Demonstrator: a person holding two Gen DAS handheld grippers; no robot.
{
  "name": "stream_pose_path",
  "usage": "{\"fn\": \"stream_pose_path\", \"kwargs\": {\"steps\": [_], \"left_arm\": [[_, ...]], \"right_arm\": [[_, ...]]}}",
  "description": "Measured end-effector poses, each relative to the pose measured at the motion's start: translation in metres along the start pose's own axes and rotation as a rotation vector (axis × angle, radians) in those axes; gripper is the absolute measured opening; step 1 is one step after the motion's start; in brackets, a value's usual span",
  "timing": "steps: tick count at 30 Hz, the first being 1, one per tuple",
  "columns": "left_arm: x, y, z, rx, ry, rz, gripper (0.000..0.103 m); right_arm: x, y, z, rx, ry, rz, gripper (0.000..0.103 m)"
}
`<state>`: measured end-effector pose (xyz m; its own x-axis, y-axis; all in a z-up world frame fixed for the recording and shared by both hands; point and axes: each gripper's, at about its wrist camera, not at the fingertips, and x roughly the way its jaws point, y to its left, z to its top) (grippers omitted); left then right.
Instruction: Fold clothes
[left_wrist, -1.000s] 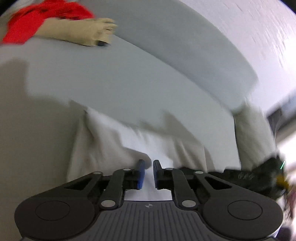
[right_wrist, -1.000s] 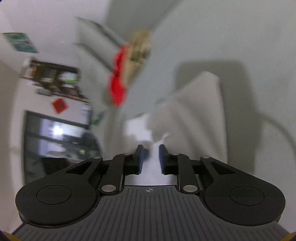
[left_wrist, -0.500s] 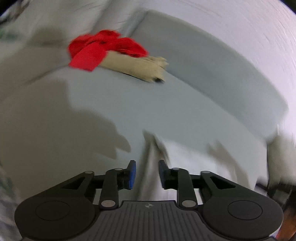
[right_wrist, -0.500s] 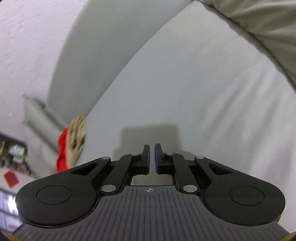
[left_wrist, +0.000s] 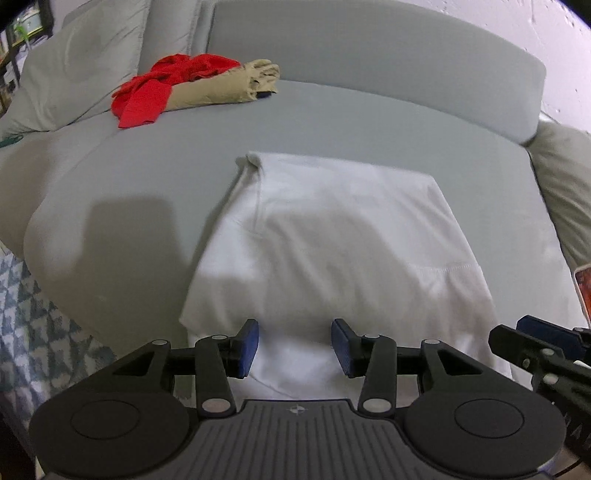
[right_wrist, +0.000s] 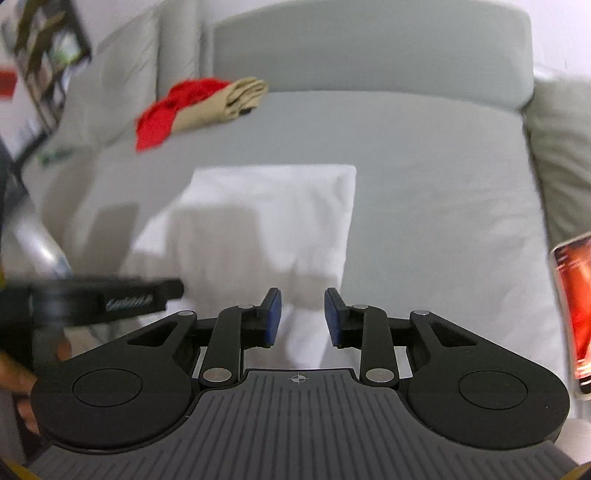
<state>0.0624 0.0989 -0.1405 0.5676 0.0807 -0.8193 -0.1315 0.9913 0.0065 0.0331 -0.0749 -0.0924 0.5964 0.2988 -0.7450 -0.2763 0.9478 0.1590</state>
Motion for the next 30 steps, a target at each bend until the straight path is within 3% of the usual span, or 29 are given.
{"fn": "stream_pose_path", "kwargs": {"steps": [6,12,16,20,30], "left_arm": [[-0.001,-0.004,0.001,0.009,0.005,0.003,0.043],[-0.006,-0.002,-0.006,0.013,0.038,-0.011,0.043],[-0.011,-0.002,-0.019,0.032,0.093,-0.013,0.044],[-0.02,0.002,-0.041,0.03,0.153,-0.002,0.044],[-0.057,0.011,-0.055,0.011,0.092,-0.034,0.049]], "right_arm": [[-0.002,0.0,-0.011,-0.108,0.03,-0.056,0.035],[0.004,-0.003,-0.02,-0.113,0.126,-0.068,0.041],[-0.008,-0.009,-0.027,-0.067,0.186,-0.053,0.05],[-0.02,-0.014,-0.042,0.015,0.275,-0.039,0.052],[-0.051,0.005,-0.055,-0.021,0.236,-0.003,0.06]]}}
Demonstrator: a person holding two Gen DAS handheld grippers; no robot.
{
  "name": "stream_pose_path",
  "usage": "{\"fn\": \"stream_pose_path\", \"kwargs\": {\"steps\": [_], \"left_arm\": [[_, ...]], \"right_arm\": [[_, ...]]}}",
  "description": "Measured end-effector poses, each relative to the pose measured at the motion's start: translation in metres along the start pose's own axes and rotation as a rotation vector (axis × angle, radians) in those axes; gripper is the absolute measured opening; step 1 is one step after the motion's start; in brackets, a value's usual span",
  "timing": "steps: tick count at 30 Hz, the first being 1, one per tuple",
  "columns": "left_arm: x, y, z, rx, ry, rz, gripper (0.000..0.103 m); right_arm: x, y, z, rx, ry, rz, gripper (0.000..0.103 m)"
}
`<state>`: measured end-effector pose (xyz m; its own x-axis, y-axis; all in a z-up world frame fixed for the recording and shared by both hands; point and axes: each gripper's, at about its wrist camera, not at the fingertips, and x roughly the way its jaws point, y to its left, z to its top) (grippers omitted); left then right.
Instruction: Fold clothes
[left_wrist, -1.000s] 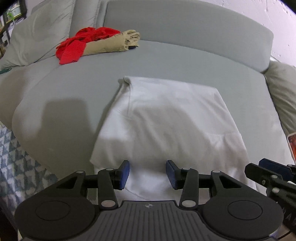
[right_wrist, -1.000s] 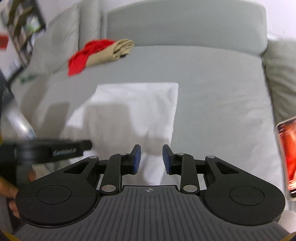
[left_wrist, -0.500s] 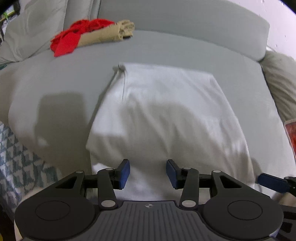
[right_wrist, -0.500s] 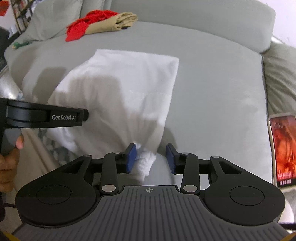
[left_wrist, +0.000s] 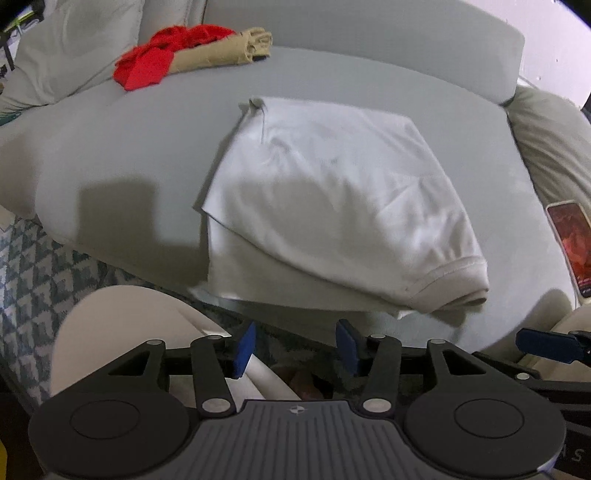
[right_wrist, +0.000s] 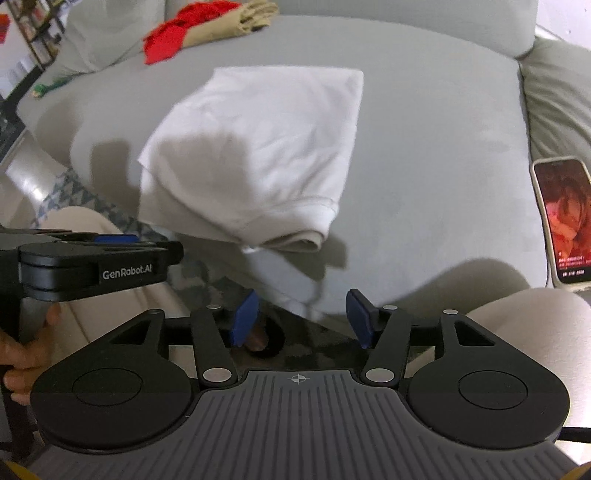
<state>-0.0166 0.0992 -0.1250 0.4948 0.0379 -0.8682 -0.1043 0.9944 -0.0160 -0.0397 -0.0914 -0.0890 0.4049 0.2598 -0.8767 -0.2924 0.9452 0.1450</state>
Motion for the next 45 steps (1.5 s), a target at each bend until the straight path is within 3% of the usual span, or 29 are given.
{"fn": "stream_pose_path", "kwargs": {"steps": [4,6,15,22,30,36,45], "left_arm": [[-0.003,0.001,-0.001,-0.005,-0.016,-0.004,0.053],[-0.003,0.002,-0.002,-0.013,-0.026,-0.013,0.066],[0.0,0.008,0.002,-0.041,-0.045,-0.021,0.075],[-0.008,0.022,0.012,-0.069,-0.102,-0.045,0.078],[-0.01,0.057,0.032,-0.185,-0.172,-0.079,0.081],[-0.001,0.081,0.046,-0.258,-0.175,-0.075,0.081],[0.016,0.1,0.054,-0.23,-0.164,-0.143,0.08]], "right_arm": [[-0.009,0.002,0.001,0.006,-0.036,0.015,0.068],[-0.012,0.001,0.002,0.016,-0.054,0.029,0.07],[-0.012,-0.003,0.007,0.054,-0.077,0.062,0.07],[-0.013,-0.006,0.012,0.095,-0.123,0.086,0.07],[-0.011,-0.022,0.019,0.181,-0.175,0.126,0.07],[-0.003,-0.034,0.027,0.229,-0.201,0.138,0.07],[0.01,-0.057,0.044,0.287,-0.245,0.134,0.07]]}}
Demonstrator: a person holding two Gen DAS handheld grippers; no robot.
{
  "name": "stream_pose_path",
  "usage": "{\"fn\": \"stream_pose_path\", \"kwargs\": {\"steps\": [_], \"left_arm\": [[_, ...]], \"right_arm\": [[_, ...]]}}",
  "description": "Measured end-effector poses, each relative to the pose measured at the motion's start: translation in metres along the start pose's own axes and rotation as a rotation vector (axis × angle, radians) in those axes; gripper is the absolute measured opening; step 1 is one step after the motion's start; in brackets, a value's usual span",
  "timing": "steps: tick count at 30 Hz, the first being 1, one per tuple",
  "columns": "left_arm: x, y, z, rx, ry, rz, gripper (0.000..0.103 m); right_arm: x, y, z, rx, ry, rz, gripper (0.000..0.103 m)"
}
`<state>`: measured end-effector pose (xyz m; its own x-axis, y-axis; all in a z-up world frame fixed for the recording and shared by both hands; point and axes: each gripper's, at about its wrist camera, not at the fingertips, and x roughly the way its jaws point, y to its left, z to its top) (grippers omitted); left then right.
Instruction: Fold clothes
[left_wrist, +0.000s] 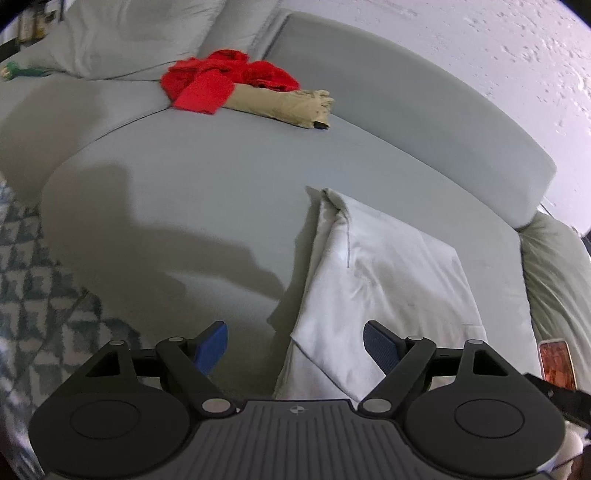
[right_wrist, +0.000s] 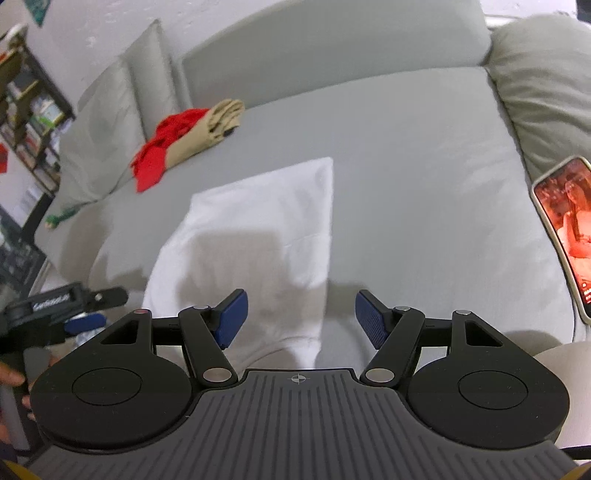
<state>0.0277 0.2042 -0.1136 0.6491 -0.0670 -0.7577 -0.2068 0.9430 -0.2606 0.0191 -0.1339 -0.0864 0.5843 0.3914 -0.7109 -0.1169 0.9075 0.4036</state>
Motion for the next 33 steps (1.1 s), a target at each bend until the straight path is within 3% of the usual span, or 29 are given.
{"fn": "stream_pose_path", "kwargs": {"steps": [7,12,16,20,25,27,29,33], "left_arm": [[0.019,0.002,0.003,0.042,0.029,-0.163,0.08],[0.047,0.007,0.004,0.024,0.111,-0.269,0.078],[0.06,0.007,0.006,0.012,0.162,-0.292,0.077],[0.066,0.009,0.016,-0.006,0.154,-0.313,0.077],[0.077,0.001,0.027,0.03,0.158,-0.345,0.077],[0.082,-0.001,0.032,0.046,0.159,-0.372,0.072],[0.087,-0.003,0.037,0.058,0.171,-0.405,0.069],[0.107,-0.007,0.045,0.064,0.21,-0.45,0.066]], "right_arm": [[0.017,-0.016,0.001,0.053,0.028,-0.008,0.07],[0.023,-0.025,0.001,0.093,0.042,0.008,0.07],[0.025,-0.033,0.002,0.126,0.038,0.029,0.07],[0.03,-0.043,0.007,0.184,0.042,0.06,0.069],[0.044,-0.061,0.018,0.286,0.068,0.158,0.065],[0.056,-0.069,0.024,0.333,0.094,0.219,0.064],[0.071,-0.077,0.03,0.386,0.118,0.248,0.056],[0.097,-0.08,0.042,0.422,0.154,0.306,0.056]]}}
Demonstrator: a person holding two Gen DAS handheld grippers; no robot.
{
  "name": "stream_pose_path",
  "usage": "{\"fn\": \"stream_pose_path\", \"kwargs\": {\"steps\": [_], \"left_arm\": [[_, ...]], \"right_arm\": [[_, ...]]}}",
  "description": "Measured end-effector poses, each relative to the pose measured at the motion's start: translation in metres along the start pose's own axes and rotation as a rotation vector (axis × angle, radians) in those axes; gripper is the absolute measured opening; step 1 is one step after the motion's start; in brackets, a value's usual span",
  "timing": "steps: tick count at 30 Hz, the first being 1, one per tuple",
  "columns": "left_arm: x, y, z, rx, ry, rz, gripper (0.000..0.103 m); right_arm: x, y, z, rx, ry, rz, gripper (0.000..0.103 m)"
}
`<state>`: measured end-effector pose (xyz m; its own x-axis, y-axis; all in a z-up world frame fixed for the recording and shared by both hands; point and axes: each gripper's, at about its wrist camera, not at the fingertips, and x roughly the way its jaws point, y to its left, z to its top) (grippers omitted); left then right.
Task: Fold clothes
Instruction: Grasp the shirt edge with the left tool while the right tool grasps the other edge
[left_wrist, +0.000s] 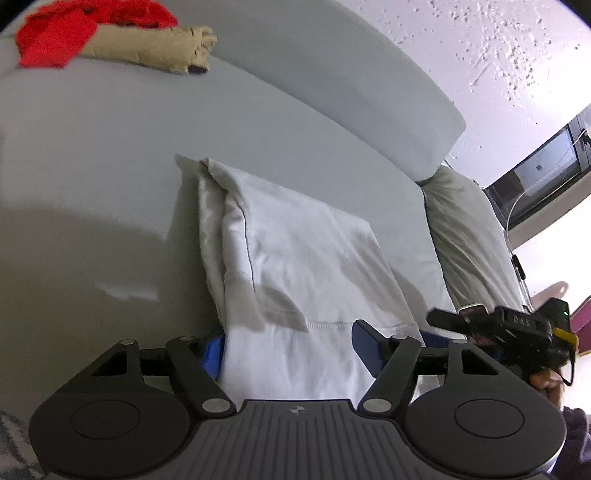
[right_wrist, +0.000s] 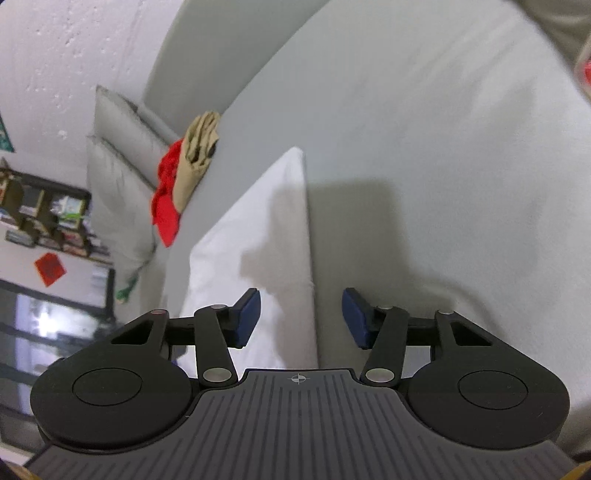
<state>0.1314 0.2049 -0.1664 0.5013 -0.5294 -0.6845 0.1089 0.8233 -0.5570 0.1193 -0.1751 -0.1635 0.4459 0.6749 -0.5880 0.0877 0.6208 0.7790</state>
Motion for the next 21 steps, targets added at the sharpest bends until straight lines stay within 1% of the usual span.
{"fn": "stream_pose_path", "kwargs": {"steps": [5,7,10,12,13,14,15,16,17,18,20,21], "left_arm": [[0.024,0.004,0.011,-0.042,-0.002,-0.056,0.066],[0.031,0.005,0.013,-0.044,-0.016,-0.074,0.067],[0.035,0.005,0.012,-0.049,-0.042,-0.082,0.068],[0.036,0.007,0.012,-0.058,-0.059,-0.083,0.066],[0.037,0.007,0.012,-0.07,-0.064,-0.078,0.064],[0.037,0.007,0.012,-0.08,-0.068,-0.069,0.055],[0.036,0.005,0.013,-0.085,-0.069,-0.041,0.043],[0.034,0.001,0.013,-0.079,-0.068,0.004,0.033],[0.033,-0.006,0.013,-0.06,-0.067,0.048,0.013],[0.029,-0.016,0.012,-0.019,-0.077,0.082,0.012],[0.019,-0.04,0.006,0.085,-0.114,0.154,0.01],[0.012,-0.055,0.001,0.147,-0.141,0.182,0.009]], "right_arm": [[0.035,0.005,0.019,0.007,0.013,0.034,0.056],[0.05,0.007,0.025,0.006,0.004,0.041,0.056],[0.067,0.012,0.033,-0.01,-0.025,0.043,0.056],[0.077,0.015,0.036,-0.024,-0.042,0.045,0.055],[0.08,0.017,0.036,-0.035,-0.05,0.043,0.055],[0.083,0.021,0.036,-0.055,-0.056,0.034,0.055],[0.086,0.024,0.037,-0.073,-0.062,0.024,0.055],[0.088,0.028,0.035,-0.093,-0.07,0.006,0.047],[0.089,0.033,0.034,-0.113,-0.077,-0.038,0.023],[0.091,0.037,0.033,-0.13,-0.084,-0.093,0.012],[0.088,0.046,0.027,-0.169,-0.114,-0.136,0.007],[0.083,0.055,0.021,-0.211,-0.147,-0.159,0.006]]}}
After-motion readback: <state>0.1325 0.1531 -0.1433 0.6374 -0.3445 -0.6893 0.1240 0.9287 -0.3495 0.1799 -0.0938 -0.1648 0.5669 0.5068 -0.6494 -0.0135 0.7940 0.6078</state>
